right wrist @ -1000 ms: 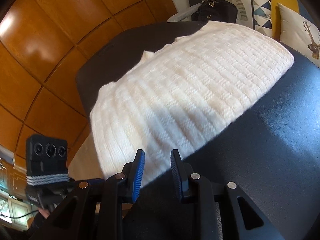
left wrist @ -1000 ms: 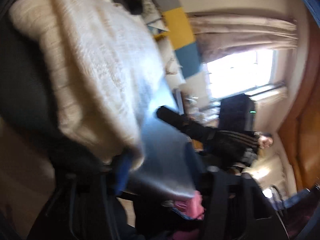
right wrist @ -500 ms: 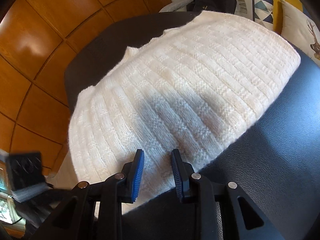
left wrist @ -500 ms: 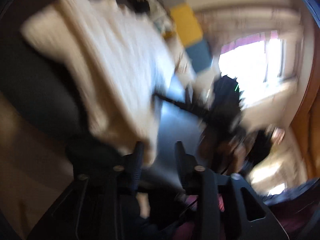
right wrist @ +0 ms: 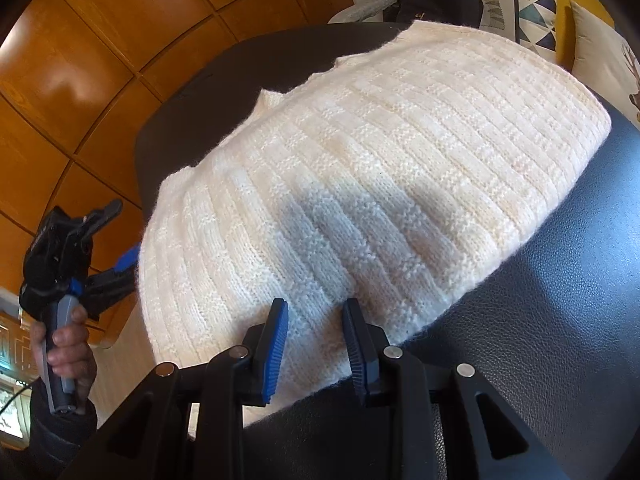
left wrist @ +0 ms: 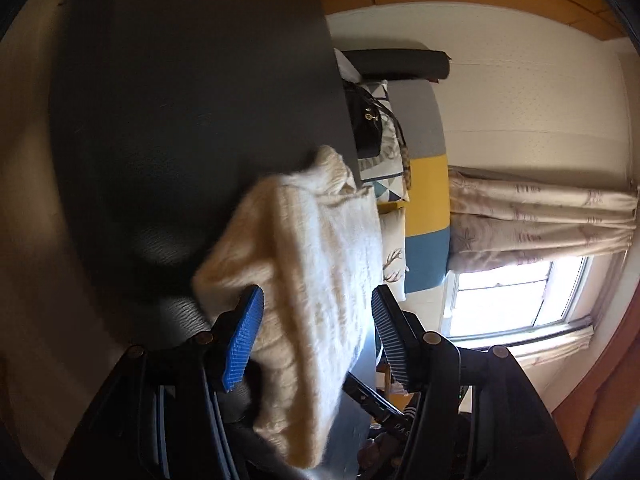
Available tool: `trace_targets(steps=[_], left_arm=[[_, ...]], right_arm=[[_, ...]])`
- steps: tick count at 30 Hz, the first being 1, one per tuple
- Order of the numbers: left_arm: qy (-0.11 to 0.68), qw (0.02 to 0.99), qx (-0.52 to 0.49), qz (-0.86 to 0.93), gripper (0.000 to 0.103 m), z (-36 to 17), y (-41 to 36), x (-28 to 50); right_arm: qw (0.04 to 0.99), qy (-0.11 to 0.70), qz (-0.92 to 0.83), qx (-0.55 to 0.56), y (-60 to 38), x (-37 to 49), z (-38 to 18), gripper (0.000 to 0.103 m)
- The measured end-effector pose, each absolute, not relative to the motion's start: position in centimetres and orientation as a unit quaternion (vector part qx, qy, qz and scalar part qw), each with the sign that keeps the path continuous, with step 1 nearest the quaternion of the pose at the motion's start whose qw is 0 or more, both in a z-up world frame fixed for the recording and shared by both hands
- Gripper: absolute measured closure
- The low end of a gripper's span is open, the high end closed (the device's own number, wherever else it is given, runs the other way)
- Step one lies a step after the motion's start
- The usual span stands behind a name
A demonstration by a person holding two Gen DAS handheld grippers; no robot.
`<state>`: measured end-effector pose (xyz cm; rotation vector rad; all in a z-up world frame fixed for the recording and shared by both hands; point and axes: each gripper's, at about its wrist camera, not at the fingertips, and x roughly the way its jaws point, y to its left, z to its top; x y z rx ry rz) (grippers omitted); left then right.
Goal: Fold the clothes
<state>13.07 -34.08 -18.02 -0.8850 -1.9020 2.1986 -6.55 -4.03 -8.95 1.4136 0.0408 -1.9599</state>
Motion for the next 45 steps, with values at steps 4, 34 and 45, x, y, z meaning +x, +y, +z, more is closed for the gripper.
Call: trace_targets(steps=[4, 34, 45], left_arm=[[-0.63, 0.057, -0.296, 0.716, 0.044, -17.9, -34.8, 11.8], [-0.461, -0.12, -0.342, 0.81, 0.092, -11.7, -31.8, 14.9], [-0.394, -0.109, -0.402, 0.819, 0.08, -13.2, -27.7, 12.9]], right_arm=[[0.358, 0.018, -0.759, 0.543, -4.0, -6.5, -8.9, 0.075], [0.43, 0.115, -0.721, 0.531, -9.3, -0.8, -8.3, 0.075], [0.44, -0.039, -0.716, 0.541, -3.3, -5.3, -7.3, 0.073]])
